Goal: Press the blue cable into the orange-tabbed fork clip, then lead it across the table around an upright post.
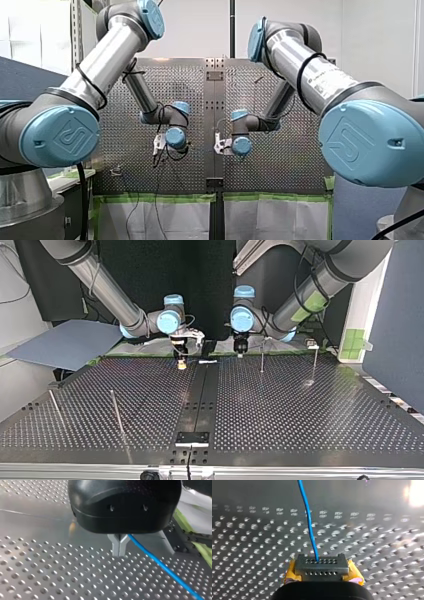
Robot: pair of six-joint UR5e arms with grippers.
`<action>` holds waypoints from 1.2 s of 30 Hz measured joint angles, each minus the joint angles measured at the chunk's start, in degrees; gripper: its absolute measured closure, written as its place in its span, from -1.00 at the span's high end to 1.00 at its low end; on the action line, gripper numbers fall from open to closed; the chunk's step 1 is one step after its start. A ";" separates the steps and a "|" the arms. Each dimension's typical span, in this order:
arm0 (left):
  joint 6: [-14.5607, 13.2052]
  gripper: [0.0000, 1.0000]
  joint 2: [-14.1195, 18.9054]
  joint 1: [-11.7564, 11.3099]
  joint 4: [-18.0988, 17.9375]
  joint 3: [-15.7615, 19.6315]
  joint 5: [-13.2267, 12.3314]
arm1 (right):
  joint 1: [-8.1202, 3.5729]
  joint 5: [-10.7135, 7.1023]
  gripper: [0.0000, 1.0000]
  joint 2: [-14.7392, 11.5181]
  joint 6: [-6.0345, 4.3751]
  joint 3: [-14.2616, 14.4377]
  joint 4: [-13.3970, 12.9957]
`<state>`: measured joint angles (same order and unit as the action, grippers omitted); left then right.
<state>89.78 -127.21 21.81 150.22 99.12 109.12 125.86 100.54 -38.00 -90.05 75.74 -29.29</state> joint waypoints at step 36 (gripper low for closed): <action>5.23 -1.00 19.04 2.90 4.34 -2.36 0.97 | 0.41 -1.19 -1.00 -19.61 -1.85 -0.44 7.71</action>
<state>95.01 -108.17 24.71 154.56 96.75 110.09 126.27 99.35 -57.61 -91.90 75.31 -21.58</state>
